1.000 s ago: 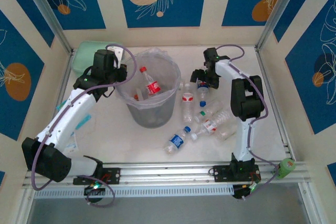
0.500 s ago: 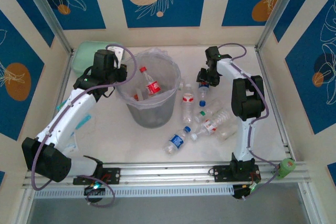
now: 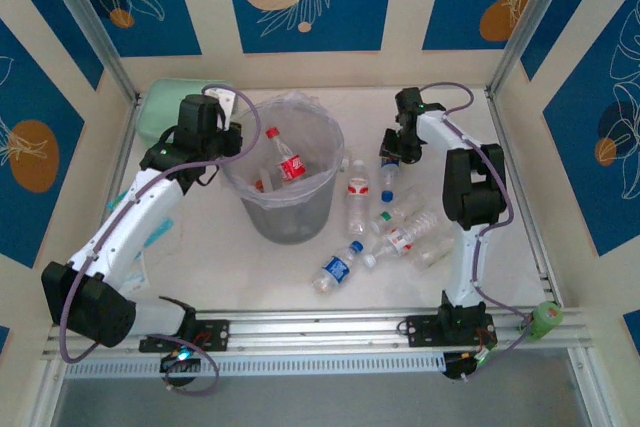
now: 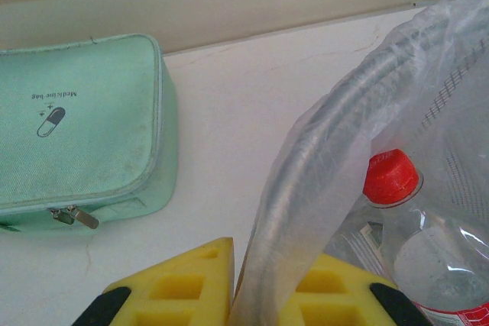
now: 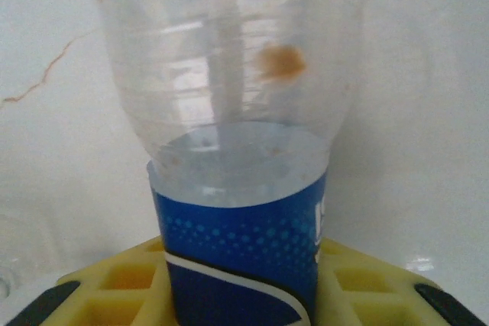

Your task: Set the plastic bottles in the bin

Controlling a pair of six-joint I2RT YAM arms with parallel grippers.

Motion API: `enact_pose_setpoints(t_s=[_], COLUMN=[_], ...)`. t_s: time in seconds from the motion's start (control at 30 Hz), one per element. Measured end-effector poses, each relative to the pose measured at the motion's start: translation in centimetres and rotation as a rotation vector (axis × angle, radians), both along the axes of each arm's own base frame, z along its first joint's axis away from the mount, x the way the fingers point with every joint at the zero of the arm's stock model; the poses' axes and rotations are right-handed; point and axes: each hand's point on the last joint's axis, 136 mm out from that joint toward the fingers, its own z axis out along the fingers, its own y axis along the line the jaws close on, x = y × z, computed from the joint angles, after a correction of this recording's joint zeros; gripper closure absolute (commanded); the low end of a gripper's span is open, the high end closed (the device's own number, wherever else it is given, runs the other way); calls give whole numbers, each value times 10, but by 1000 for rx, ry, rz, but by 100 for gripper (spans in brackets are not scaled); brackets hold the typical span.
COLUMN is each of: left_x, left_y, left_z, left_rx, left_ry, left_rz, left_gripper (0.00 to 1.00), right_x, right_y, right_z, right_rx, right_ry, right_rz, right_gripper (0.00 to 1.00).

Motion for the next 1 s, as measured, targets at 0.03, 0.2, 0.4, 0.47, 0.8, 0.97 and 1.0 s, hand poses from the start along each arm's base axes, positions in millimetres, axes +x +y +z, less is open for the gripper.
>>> enact_pose_setpoints(t_s=[0.03,0.2,0.4,0.47,0.8,0.97,1.0], left_x=[0,0,0,0,0,0,0], left_y=[0,0,0,0,0,0,0], left_z=[0,0,0,0,0,0,0], left_rx=[0,0,1,2,6,6,6], left_ry=[0,0,0,0,-2,-2,-2], left_rz=[0,0,0,0,1,1,0], left_gripper=[100,100,100,100,100,100,100], right_x=[0,2,8,4,-37,-73,-82], right_y=[-2,-13,-18,-16,10,56,68], right_z=[1,18,89,120,265,321,331], right_rx=[13,51,83,95,263,361,378], right_ry=[0,-21,-176,-247,-544,-641,-655], right_rz=[-2,-16,12,32,167,326,362], right_gripper=[70,92,100,100,100,100,100])
